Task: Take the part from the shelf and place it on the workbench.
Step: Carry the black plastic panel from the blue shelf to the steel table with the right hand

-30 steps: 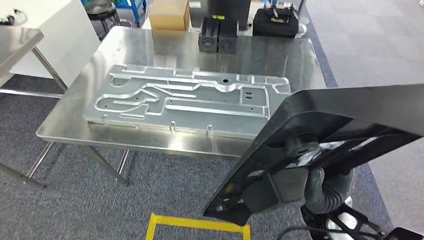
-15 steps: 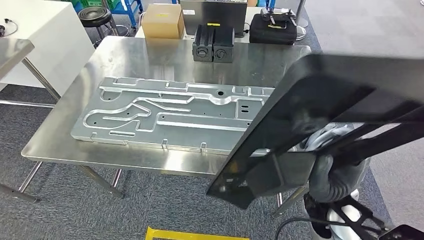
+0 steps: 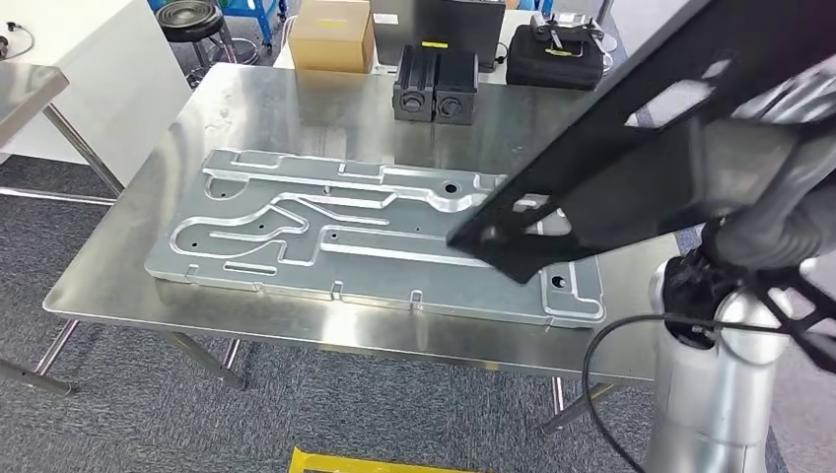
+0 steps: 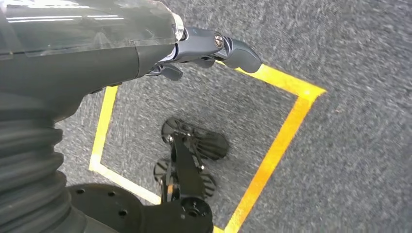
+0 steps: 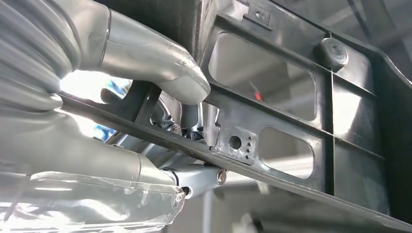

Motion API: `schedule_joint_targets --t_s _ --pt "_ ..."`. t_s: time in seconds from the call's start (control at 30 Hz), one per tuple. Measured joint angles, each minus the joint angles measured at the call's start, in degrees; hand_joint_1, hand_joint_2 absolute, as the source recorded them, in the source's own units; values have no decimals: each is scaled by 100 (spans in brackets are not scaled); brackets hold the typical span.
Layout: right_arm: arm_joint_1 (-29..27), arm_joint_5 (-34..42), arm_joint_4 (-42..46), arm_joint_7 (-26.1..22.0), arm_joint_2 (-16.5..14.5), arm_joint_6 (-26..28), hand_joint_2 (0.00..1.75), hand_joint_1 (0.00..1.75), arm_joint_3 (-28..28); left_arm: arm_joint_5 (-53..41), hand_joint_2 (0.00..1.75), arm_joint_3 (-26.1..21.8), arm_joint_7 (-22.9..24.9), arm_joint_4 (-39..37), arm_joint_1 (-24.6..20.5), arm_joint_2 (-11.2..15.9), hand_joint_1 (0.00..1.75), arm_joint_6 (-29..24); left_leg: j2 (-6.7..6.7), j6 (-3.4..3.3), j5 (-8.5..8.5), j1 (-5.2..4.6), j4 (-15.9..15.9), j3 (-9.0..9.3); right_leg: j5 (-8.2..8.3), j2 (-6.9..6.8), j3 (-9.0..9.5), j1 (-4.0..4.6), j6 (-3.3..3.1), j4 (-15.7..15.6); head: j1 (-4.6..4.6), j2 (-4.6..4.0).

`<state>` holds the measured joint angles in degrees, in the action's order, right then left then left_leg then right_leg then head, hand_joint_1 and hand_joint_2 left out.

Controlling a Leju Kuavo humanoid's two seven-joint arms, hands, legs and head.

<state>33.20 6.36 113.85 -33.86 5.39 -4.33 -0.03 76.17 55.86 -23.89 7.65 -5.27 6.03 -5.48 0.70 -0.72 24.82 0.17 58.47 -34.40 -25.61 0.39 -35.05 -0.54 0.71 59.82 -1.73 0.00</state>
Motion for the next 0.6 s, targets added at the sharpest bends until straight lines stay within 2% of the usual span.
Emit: schedule_joint_targets --t_s 0.1,0.17,0.2,0.27,0.3,0.33,0.37,0.43,0.47,0.5,0.53,0.6 --pt "860 160 -255 489 64 202 175 175 -86 35 175 51 -42 1 -7 20 0 9 -8 81 22 -17 12 -20 15 14 4 1 -69 -96 0 0" --pt "1391 156 -502 699 110 316 175 175 -96 64 175 84 -58 1 -10 37 0 19 -17 134 169 -12 221 -101 30 0 30 -26 -134 -134 0 0" --pt "1600 125 -638 762 137 373 175 175 -91 77 175 97 -64 1 -11 46 0 23 -22 155 326 -3 496 -221 33 -13 45 -32 -160 -149 0 0" --pt "1851 52 -895 773 187 466 175 175 -70 93 175 109 -70 0 -3 48 0 28 -27 187 686 14 1277 -585 20 -32 56 -21 -187 -146 0 0" --pt "1905 25 -1007 746 209 496 175 175 -55 98 175 111 -70 0 4 48 0 30 -28 196 773 21 1579 -739 13 -36 61 -15 -193 -143 0 0" --pt "1936 7 -1109 718 227 516 175 175 -35 102 175 112 -70 0 11 47 0 31 -28 200 759 25 1698 -809 5 -37 67 -12 -194 -139 0 0" --pt "1956 -4 -1189 698 240 525 175 175 -16 103 175 113 -70 0 14 46 0 31 -29 196 645 27 1606 -779 -5 -35 78 -11 -190 -135 0 0" --pt "2006 -20 -1302 677 266 527 175 175 21 103 175 113 -71 0 13 50 0 32 -31 157 225 26 839 -437 -40 -31 118 -11 -167 -127 0 0" --pt "2037 -24 -1342 672 278 527 175 175 35 105 175 113 -72 0 11 54 0 32 -32 130 74 15 463 -258 -57 -32 129 -1 -150 -121 0 0" --pt "2069 -27 -1379 668 296 527 175 175 44 108 175 113 -72 0 9 57 0 33 -33 105 -22 5 179 -129 -67 -30 129 7 -125 -116 -1 0" --pt "2091 -29 -1411 666 310 527 175 175 51 111 175 114 -73 0 8 60 0 34 -33 85 -32 -6 59 -79 -71 -30 122 14 -99 -116 -1 0" --pt "2117 -31 -1460 669 334 528 175 175 60 116 175 115 -74 0 7 61 0 36 -28 47 -25 -10 19 -70 -67 -27 118 19 -36 -133 -1 0"
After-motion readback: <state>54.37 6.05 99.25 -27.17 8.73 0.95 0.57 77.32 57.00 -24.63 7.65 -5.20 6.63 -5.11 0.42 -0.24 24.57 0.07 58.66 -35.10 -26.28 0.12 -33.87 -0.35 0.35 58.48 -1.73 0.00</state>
